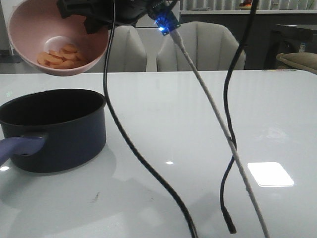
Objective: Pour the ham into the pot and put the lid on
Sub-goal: 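Lift the pink bowl and carry it above the pot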
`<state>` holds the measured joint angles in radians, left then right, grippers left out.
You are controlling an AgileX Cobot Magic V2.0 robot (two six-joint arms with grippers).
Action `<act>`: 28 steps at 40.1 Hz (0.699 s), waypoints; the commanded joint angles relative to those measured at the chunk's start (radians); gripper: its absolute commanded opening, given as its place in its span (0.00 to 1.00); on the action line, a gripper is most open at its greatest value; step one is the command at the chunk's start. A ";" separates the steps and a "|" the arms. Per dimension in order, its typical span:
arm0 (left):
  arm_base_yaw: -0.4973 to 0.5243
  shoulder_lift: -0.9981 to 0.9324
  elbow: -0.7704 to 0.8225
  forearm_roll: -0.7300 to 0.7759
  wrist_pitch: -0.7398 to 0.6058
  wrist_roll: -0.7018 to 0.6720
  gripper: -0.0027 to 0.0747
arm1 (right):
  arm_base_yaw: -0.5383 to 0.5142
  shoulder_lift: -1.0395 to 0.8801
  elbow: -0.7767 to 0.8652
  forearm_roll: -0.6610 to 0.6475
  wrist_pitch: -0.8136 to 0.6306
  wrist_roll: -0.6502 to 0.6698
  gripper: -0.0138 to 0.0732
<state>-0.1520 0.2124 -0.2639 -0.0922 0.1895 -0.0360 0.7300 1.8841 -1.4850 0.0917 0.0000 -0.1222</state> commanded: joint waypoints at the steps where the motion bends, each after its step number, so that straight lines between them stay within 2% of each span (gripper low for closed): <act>1: -0.003 0.006 -0.029 -0.010 -0.085 0.000 0.76 | -0.001 -0.047 -0.036 -0.040 -0.149 -0.058 0.32; 15: -0.003 0.006 -0.029 -0.010 -0.085 0.000 0.76 | -0.001 -0.023 -0.050 -0.040 -0.237 -0.275 0.32; 28: -0.003 0.006 -0.029 -0.010 -0.085 0.000 0.76 | 0.006 0.044 -0.050 -0.041 -0.440 -0.304 0.32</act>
<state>-0.1520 0.2124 -0.2639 -0.0922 0.1895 -0.0360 0.7345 1.9766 -1.4932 0.0623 -0.2760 -0.4108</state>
